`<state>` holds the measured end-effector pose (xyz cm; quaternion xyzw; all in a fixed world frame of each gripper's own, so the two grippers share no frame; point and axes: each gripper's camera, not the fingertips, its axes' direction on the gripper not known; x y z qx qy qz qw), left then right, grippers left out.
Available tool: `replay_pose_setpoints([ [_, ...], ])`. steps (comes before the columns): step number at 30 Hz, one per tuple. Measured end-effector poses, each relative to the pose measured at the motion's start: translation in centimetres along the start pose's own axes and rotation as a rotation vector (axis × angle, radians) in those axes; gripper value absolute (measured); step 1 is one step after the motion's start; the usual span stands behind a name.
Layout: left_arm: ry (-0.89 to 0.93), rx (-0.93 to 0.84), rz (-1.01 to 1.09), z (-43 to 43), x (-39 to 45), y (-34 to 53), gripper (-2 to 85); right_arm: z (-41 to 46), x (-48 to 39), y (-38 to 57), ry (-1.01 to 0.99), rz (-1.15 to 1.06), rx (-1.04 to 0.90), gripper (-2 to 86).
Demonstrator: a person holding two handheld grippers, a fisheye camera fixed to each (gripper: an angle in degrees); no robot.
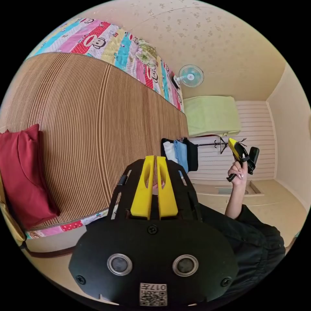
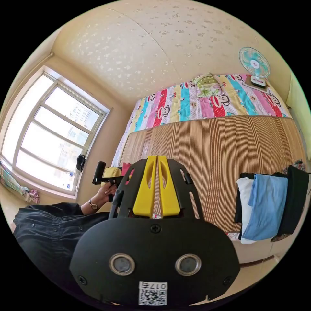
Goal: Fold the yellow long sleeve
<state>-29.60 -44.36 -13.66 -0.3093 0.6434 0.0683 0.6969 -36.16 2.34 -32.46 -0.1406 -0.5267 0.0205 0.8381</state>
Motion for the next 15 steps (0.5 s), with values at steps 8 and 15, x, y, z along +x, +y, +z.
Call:
replay_pose_setpoints([
  [8,-0.174,0.213,-0.035,-9.9,-5.2,6.7,4.0,9.2,-3.4,2.4,-0.057,0.005,-0.090,0.5],
  [15,-0.388,0.342,-0.284,-17.5,-13.5,16.4,6.3,10.5,-2.8,6.0,-0.237,-0.010,-0.015,0.4],
])
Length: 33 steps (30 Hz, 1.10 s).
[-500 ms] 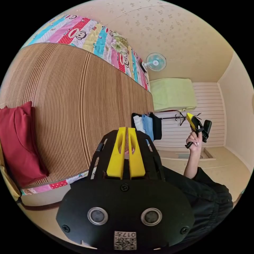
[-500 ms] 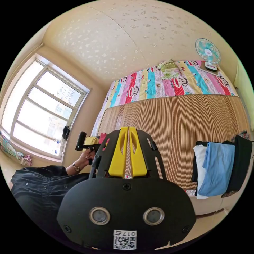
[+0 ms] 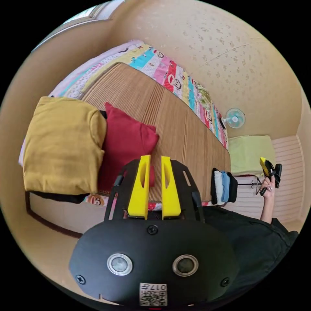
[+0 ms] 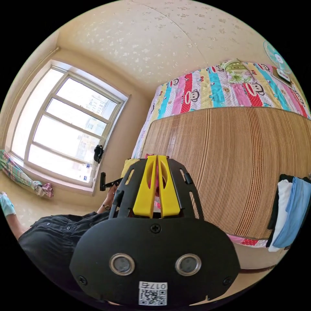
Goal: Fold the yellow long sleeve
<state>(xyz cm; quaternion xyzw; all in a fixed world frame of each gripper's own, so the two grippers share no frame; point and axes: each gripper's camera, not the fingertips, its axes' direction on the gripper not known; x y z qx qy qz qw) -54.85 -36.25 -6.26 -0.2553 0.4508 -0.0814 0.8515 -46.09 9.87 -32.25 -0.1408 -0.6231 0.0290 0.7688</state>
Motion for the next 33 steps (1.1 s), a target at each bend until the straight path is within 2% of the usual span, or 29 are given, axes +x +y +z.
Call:
replay_pose_setpoints([
  [4,-0.065,0.088,-0.136,-3.7,-6.5,2.2,7.2,-4.4,1.0,3.0,-0.162,-0.134,0.183,0.4],
  [10,-0.175,0.225,-0.338,-7.1,-13.7,4.0,9.6,-10.3,4.1,6.0,-0.286,-0.185,0.408,0.4],
  [12,-0.169,0.207,-0.394,-5.9,-16.0,4.2,10.5,-10.9,5.2,6.2,-0.310,-0.174,0.425,0.4],
  [16,-0.156,0.045,-0.422,0.8,-18.7,4.1,11.7,-11.1,8.4,6.4,-0.424,-0.113,0.407,0.3],
  [18,-0.207,0.075,-0.406,2.8,-18.0,5.2,11.0,-11.0,9.7,6.5,-0.447,-0.094,0.410,0.3],
  [19,-0.217,0.094,-0.402,3.3,-17.5,6.0,9.1,-10.9,10.5,6.6,-0.460,-0.083,0.406,0.3],
  [21,-0.126,0.075,-0.403,3.2,-17.1,7.0,4.8,-11.0,11.7,6.7,-0.492,-0.073,0.399,0.4],
  [24,0.180,0.266,-0.246,-0.7,-14.5,10.2,1.1,-11.7,13.3,6.9,-0.539,-0.089,0.386,0.7],
  [26,0.322,0.352,-0.015,-4.9,-8.8,11.8,0.0,-12.4,13.6,6.8,-0.531,-0.134,0.340,1.0],
  [30,0.470,0.401,0.374,-9.6,3.6,13.0,-0.4,-12.3,13.0,5.8,-0.431,-0.272,0.133,3.6],
  [32,0.613,0.442,0.620,-10.8,13.2,14.7,-0.2,-10.5,13.3,4.8,-0.462,-0.278,-0.004,8.1],
  [33,0.674,0.452,0.670,-11.0,15.2,15.2,-0.2,-8.7,13.8,4.1,-0.477,-0.259,-0.100,12.3],
])
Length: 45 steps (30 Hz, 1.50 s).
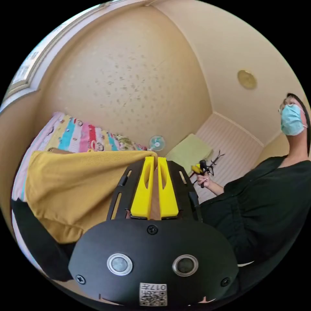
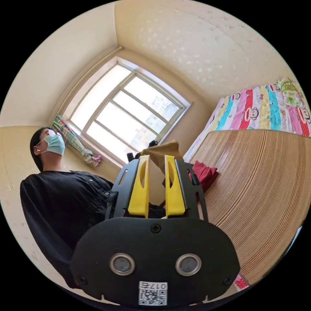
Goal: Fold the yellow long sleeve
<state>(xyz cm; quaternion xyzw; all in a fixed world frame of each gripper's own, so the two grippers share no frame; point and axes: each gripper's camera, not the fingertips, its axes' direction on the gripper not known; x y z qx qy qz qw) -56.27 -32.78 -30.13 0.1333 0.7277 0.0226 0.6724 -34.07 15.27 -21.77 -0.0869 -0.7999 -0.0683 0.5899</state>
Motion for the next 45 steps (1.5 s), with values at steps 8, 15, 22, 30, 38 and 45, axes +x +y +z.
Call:
replay_pose_setpoints([
  [8,0.960,-0.038,0.341,19.3,19.5,1.3,0.5,5.0,9.4,0.4,-0.617,0.101,0.040,21.7],
  [15,0.527,-0.561,0.391,28.3,27.6,10.9,1.9,-5.2,8.7,2.0,-0.581,-0.115,0.424,2.2],
  [22,0.228,-0.462,0.059,30.8,24.9,14.0,7.9,-8.9,-1.8,0.9,-0.078,-0.539,0.436,4.7],
  [30,0.233,-0.245,0.100,35.1,28.8,11.8,18.2,3.2,-4.6,1.8,0.274,-0.661,0.244,5.1],
  [38,-0.006,-0.269,0.317,40.9,31.9,14.4,10.0,8.0,-2.1,2.8,0.391,-0.610,0.192,4.2],
  [45,0.410,-0.049,-0.026,41.4,22.2,8.8,0.2,8.0,-2.4,3.9,0.449,-0.620,0.231,3.2],
])
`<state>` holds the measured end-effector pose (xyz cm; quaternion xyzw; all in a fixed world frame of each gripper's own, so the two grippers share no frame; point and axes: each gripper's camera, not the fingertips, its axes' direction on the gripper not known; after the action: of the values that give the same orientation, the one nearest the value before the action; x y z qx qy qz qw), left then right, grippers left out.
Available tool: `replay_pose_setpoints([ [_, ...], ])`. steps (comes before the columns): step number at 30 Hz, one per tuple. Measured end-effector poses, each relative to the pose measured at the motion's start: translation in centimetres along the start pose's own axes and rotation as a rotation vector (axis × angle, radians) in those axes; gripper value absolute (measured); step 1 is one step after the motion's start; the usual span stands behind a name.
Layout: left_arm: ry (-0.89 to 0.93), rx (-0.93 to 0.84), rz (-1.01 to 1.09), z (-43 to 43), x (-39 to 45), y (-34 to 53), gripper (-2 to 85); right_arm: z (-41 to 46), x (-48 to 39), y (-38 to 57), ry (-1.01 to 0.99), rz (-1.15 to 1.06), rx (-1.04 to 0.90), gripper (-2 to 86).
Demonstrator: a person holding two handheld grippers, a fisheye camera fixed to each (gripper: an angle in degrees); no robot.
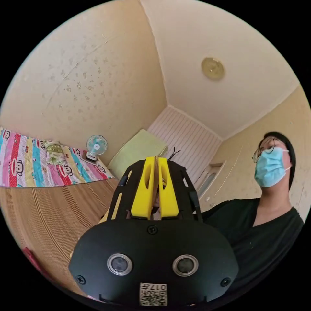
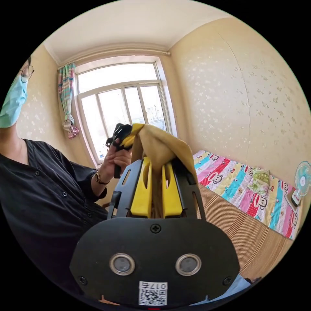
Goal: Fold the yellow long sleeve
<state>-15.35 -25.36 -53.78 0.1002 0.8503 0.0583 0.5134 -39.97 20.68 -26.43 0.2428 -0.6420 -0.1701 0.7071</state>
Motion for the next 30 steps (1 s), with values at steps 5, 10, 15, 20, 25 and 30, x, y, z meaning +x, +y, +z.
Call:
replay_pose_setpoints([
  [5,0.011,0.020,0.058,2.1,-1.0,-4.0,-0.7,-1.9,-0.1,3.3,-0.048,0.077,0.093,5.3],
  [10,0.058,-0.092,0.208,6.4,0.7,-6.8,-0.9,-0.6,-1.6,9.4,0.005,0.252,0.036,15.3],
  [15,0.333,-0.214,0.274,11.7,1.4,-8.7,-0.9,7.0,-1.0,10.6,0.186,0.287,-0.196,8.6],
  [20,0.051,-0.329,0.275,11.1,-2.1,-8.4,1.1,7.5,4.8,16.2,-0.140,0.480,-0.071,2.3],
  [25,-0.336,-0.246,0.151,1.7,-10.1,-7.4,6.4,-5.4,2.3,12.0,-0.343,0.109,0.224,1.8],
  [30,-0.257,-0.224,-0.087,-4.2,-17.1,-7.3,10.0,-13.7,0.5,6.4,-0.486,-0.232,0.381,3.7],
])
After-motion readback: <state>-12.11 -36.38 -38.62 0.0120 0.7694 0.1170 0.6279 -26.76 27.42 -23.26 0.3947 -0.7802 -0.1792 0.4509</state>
